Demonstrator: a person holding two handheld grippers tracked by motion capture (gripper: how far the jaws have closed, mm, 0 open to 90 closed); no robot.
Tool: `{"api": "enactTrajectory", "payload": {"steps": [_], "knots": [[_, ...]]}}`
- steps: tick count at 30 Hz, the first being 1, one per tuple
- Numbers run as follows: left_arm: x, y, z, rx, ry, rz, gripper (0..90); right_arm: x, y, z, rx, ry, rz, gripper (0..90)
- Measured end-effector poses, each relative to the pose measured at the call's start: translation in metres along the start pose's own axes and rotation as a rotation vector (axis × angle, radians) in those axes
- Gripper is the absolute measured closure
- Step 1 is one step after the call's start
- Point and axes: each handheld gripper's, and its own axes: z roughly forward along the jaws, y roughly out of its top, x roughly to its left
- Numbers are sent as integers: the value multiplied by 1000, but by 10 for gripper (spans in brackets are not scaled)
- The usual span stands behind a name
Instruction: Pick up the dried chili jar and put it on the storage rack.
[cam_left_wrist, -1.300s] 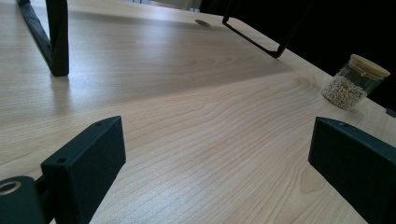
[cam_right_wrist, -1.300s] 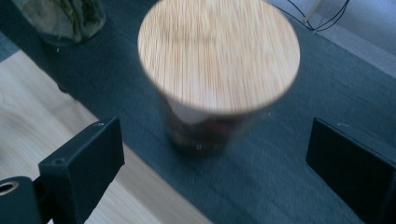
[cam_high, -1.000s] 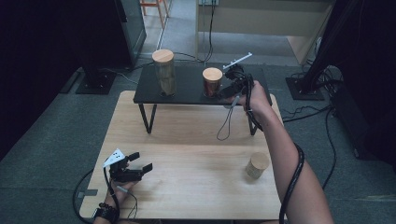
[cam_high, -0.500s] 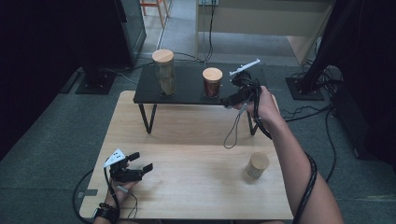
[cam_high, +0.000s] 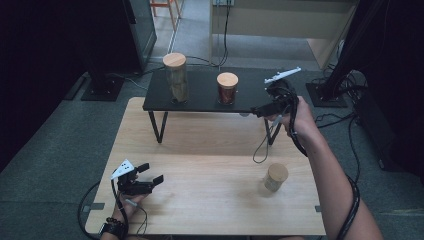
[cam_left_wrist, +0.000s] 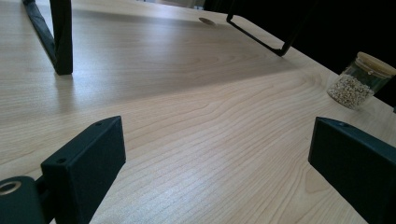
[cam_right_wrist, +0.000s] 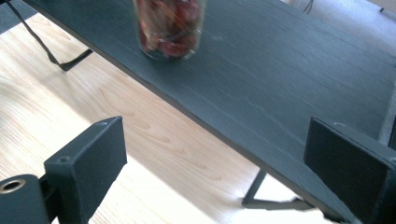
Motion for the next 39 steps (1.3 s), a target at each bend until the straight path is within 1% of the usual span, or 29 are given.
{"api": "enactTrajectory", "payload": {"steps": [6, 10, 14, 25, 27, 31, 37, 39], "knots": [[0, 0, 0, -2, 2, -2, 40, -7, -16, -12, -13, -11, 17, 59], [0, -1, 0, -6, 3, -3, 40, -13, -26, -18, -6, -29, 30, 58], [-1, -1, -1, -8, 7, -1, 40, -22, -37, -23, -21, -18, 62, 58], [-2, -1, 0, -4, 9, 0, 39, -28, -62, -28, -18, -20, 75, 57], [-2, -1, -1, -4, 11, 1, 40, -30, -68, -30, -26, -14, 87, 58], [-3, -1, -1, -5, 14, 0, 39, -30, -79, -32, -36, -7, 88, 58], [-4, -1, -1, -4, 16, 1, 40, -30, -96, -28, -28, 8, 98, 57], [-4, -1, -1, -5, 18, 1, 40, -32, -103, -26, -31, 20, 107, 58]]}}
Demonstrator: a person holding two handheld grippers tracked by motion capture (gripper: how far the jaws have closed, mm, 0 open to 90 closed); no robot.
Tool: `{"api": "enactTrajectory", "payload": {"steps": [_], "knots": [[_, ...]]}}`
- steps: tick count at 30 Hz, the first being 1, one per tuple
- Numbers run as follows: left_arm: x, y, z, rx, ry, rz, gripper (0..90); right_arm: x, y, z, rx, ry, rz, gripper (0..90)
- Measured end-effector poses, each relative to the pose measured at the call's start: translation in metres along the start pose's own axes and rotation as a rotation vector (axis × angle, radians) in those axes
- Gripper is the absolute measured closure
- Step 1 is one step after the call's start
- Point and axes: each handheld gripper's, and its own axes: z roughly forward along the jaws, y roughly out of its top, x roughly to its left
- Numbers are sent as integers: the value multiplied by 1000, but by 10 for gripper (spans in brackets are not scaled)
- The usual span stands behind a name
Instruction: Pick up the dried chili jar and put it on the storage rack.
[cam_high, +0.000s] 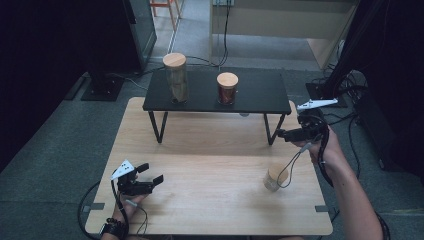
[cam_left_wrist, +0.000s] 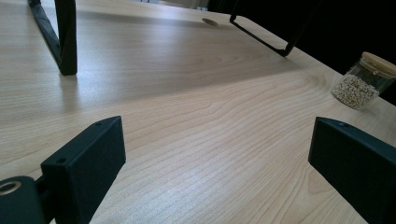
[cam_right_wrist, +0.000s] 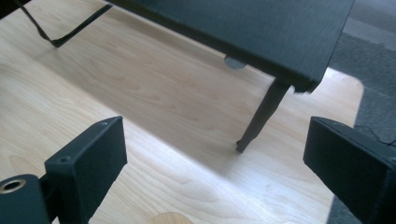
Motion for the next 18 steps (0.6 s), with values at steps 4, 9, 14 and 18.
{"api": "enactTrajectory", "payload": {"steps": [4, 9, 14, 18], "knots": [[0, 0, 0, 1, 1, 0, 40, -2, -13, 3, -8, 14, 23, 58], [0, 1, 0, 4, 3, 2, 39, -1, -24, 5, -8, 11, 27, 58], [0, 1, 1, 4, 2, 1, 39, 2, -33, 5, -14, 6, 13, 54], [0, 2, 1, 14, 7, 2, 40, 11, -42, 5, -14, 0, -14, 51]]}}
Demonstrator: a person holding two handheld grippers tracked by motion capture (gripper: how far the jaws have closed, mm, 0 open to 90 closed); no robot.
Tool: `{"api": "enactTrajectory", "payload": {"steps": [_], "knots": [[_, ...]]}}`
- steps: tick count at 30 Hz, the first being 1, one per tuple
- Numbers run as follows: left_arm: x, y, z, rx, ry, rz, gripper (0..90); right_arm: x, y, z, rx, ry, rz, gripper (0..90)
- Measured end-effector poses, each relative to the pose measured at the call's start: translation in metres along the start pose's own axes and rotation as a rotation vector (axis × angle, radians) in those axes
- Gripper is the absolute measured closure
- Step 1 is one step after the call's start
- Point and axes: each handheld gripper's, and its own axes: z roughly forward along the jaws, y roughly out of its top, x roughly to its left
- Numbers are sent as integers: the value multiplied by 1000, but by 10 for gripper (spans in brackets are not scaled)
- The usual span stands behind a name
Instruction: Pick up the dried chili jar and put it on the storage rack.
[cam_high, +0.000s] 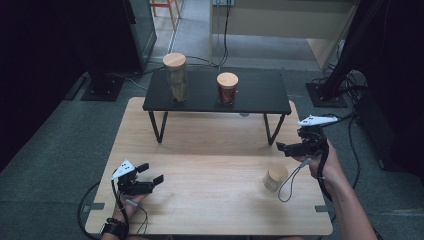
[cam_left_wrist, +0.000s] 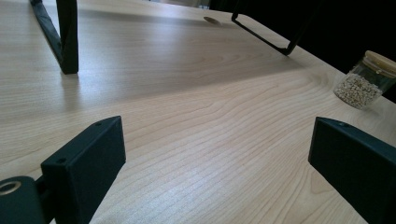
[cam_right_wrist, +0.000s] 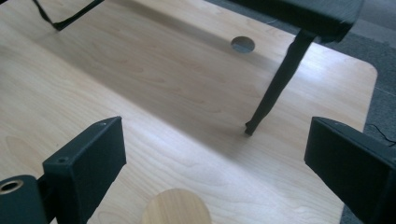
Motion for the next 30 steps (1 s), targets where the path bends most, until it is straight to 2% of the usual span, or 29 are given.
{"api": "enactTrajectory", "payload": {"steps": [9, 22, 30], "knots": [[-2, 0, 1, 2, 10, 3, 39, 9, -21, 6, 15, 14, 6, 49], [-2, 2, 1, 11, 12, 8, 39, 10, -39, 16, 37, 25, 21, 50], [-2, 2, 1, 11, 10, 11, 39, 14, -53, 21, 39, 23, 12, 55]]}}
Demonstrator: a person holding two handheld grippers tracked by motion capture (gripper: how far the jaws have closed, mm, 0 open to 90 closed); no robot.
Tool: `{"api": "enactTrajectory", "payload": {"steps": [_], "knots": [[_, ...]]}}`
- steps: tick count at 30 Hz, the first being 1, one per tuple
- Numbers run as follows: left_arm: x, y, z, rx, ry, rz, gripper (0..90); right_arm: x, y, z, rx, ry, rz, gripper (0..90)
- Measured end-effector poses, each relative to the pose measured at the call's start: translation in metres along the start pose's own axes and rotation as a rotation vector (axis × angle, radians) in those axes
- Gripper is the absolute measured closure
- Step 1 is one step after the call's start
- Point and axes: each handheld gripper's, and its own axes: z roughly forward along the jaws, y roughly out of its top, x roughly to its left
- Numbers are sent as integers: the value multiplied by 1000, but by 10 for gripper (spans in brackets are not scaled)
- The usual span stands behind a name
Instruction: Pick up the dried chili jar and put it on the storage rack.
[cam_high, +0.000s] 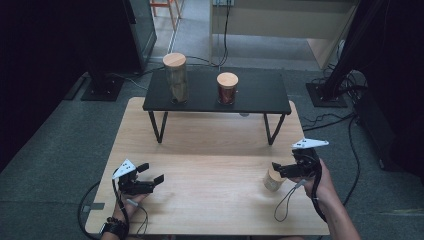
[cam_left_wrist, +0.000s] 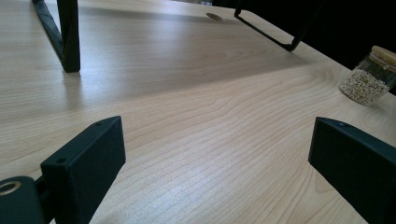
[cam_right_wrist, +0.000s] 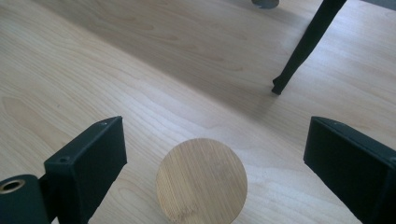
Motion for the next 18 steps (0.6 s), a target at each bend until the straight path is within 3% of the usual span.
{"api": "enactTrajectory", "payload": {"steps": [13, 18], "knots": [[0, -1, 0, -4, -1, -2, 39, 11, -20, 11, 6, -31, 9, 56], [0, -1, -1, -2, -2, 3, 39, 13, -29, 20, 31, -51, 15, 55]]}}
